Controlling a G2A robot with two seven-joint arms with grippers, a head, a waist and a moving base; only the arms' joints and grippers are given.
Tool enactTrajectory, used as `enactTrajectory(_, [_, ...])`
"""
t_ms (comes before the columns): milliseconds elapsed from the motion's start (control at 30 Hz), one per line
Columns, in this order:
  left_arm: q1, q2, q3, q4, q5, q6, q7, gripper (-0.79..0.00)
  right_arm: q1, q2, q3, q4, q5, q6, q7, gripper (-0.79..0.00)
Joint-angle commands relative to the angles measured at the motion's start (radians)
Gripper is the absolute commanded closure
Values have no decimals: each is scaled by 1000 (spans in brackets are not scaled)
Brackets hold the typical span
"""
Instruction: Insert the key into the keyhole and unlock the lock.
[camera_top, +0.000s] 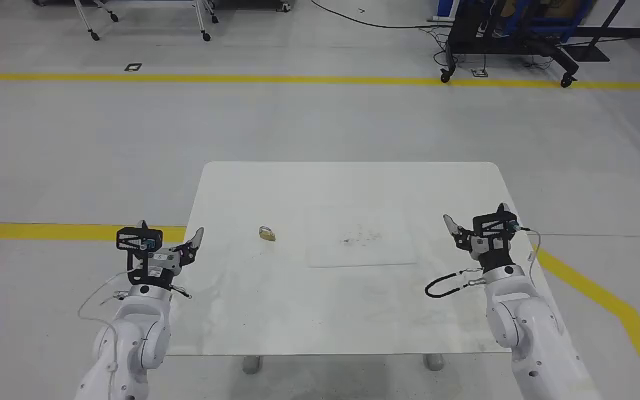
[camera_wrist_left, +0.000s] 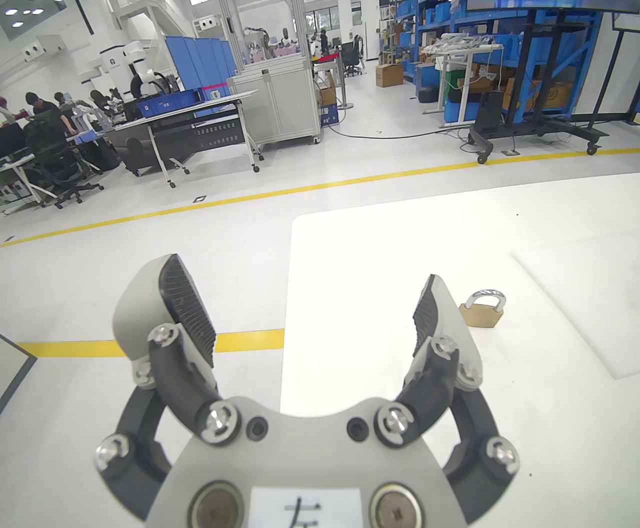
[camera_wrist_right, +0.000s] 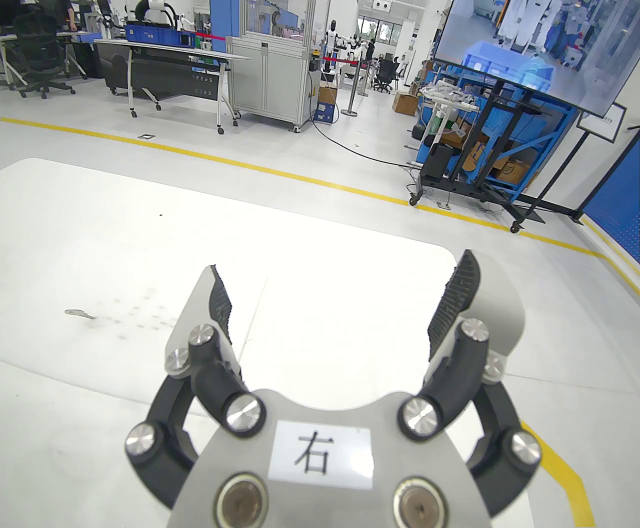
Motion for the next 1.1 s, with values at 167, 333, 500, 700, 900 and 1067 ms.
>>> enactTrajectory(167, [0,0,0,0,0,0,0,-785,86,-3,-71,24,-31,-62,123,-785])
enactTrajectory(333, [0,0,0,0,0,0,0,-785,86,-3,-71,24,-31,-62,123,-785])
enactTrajectory(500, [0,0,0,0,0,0,0,-785,86,-3,-71,24,-31,-62,123,-785])
enactTrajectory(700, [0,0,0,0,0,0,0,-785,99,-4,-94,36,-26,-109,137,-785])
enactTrajectory(900, [0,0,0,0,0,0,0,-785,265,-15,-234,215,57,-348,182,-785])
enactTrajectory(1067, [0,0,0,0,0,0,0,-785,394,-33,-361,352,93,-510,178,-785])
